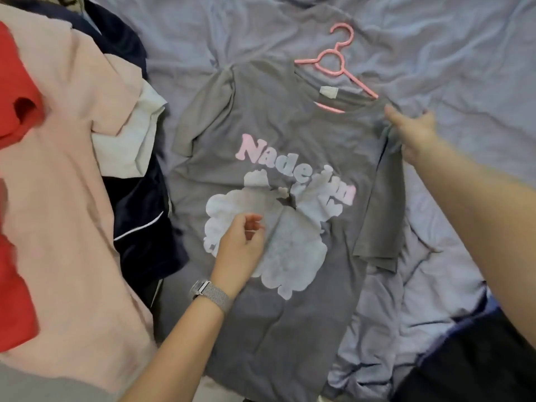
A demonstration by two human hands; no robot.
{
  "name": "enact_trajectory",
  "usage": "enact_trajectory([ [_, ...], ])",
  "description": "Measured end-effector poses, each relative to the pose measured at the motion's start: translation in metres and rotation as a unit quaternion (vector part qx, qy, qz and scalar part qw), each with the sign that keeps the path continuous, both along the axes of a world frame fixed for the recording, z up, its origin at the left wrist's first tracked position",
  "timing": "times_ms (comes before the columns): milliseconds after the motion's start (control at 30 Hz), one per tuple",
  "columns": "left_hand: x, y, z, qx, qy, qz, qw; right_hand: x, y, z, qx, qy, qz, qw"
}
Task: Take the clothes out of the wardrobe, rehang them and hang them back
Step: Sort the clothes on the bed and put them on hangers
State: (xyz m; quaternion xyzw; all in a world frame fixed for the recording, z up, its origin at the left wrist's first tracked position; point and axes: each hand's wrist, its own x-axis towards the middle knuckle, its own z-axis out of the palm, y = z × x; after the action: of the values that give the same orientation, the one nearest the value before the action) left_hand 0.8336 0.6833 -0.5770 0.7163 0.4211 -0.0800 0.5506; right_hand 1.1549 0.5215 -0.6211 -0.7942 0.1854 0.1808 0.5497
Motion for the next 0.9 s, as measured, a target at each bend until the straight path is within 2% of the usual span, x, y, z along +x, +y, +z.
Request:
enact_trajectory([
  [100,-0.027,-0.010,-0.005,-0.021,0.012,0.006,1.000,-0.010,0.007,0.015,0.109,0.054,-0.061,0.991],
  [233,-0.059,-0.012,-0.003,-0.051,0.027,0.003,0.998,-0.040,-0.018,0.044,0.208,0.104,0.025,0.972],
  [333,-0.070,-0.005,0.003,-0.044,0.032,0.007,0.999,-0.085,-0.074,0.064,0.160,0.175,0.126,0.963],
  [433,-0.064,0.000,0.011,-0.008,0.025,-0.008,1.000,-0.152,-0.124,0.078,0.082,0.306,0.231,0.920],
  [467,-0.059,0.001,0.013,0.004,0.018,-0.015,1.000,-0.172,-0.131,0.080,0.051,0.320,0.248,0.913],
  [500,-0.053,0.000,0.016,0.013,0.005,-0.020,1.000,-0.189,-0.138,0.078,0.007,0.297,0.268,0.917],
  [567,-0.041,-0.003,0.024,0.022,-0.020,-0.028,0.999,-0.217,-0.144,0.079,-0.089,0.176,0.318,0.928],
  [633,-0.031,-0.009,0.038,0.055,-0.050,-0.042,0.996,-0.234,-0.146,0.088,-0.128,0.074,0.338,0.929],
  [700,-0.027,-0.014,0.058,0.146,-0.094,-0.092,0.980,-0.249,-0.144,0.115,-0.135,0.008,0.327,0.935],
  [800,-0.032,-0.014,0.107,0.306,-0.098,-0.199,0.926,-0.269,-0.150,0.179,-0.111,-0.081,0.291,0.947],
  [900,-0.043,-0.026,0.188,0.366,-0.146,-0.224,0.891,-0.285,-0.179,0.248,-0.073,-0.107,0.304,0.944],
])
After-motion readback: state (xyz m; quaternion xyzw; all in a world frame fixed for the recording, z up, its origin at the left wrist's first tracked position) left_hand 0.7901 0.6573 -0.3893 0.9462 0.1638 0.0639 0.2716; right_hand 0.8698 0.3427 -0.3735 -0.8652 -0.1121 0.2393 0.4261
